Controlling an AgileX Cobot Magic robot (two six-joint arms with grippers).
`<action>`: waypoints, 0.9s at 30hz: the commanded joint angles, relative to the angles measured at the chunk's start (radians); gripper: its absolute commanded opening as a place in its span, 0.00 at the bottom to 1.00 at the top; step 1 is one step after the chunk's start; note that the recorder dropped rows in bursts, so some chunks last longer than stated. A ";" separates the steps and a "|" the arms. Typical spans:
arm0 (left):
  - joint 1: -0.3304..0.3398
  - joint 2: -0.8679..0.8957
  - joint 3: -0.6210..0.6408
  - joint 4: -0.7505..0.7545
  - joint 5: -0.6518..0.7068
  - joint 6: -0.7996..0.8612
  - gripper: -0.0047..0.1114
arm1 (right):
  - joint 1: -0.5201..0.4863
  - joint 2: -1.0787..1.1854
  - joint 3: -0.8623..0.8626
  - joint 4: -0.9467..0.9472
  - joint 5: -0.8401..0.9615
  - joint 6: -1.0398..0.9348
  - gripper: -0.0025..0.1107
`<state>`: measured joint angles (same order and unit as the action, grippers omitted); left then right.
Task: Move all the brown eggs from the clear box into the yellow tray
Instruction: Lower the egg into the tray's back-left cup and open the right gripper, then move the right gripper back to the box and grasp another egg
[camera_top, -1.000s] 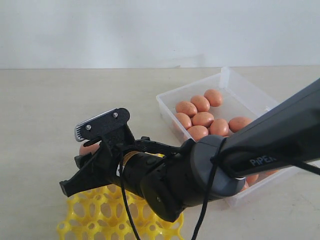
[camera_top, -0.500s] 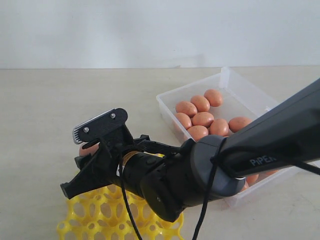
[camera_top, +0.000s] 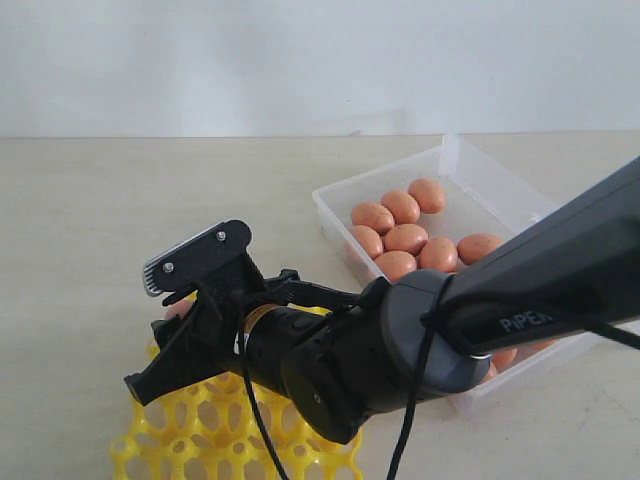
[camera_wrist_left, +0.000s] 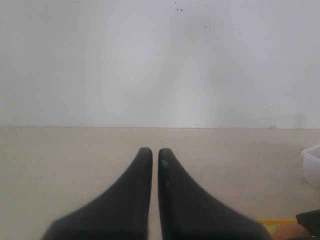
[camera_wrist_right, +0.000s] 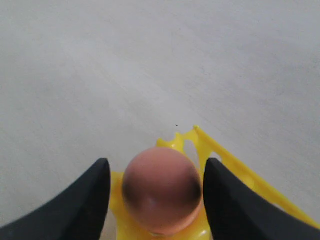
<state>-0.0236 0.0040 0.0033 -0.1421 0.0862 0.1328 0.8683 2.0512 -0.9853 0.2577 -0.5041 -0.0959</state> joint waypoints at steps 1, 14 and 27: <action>0.001 -0.004 -0.003 -0.003 -0.011 -0.007 0.08 | -0.004 -0.004 -0.005 -0.001 -0.007 -0.018 0.46; 0.001 -0.004 -0.003 -0.003 -0.011 -0.007 0.08 | -0.511 -0.405 -0.016 1.159 0.609 -0.970 0.46; 0.001 -0.004 -0.003 -0.003 -0.011 -0.007 0.08 | -0.847 -0.284 -0.121 0.281 1.039 -0.892 0.46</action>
<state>-0.0236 0.0040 0.0033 -0.1421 0.0862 0.1328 0.0301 1.7683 -1.0943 0.7075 0.4544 -1.0944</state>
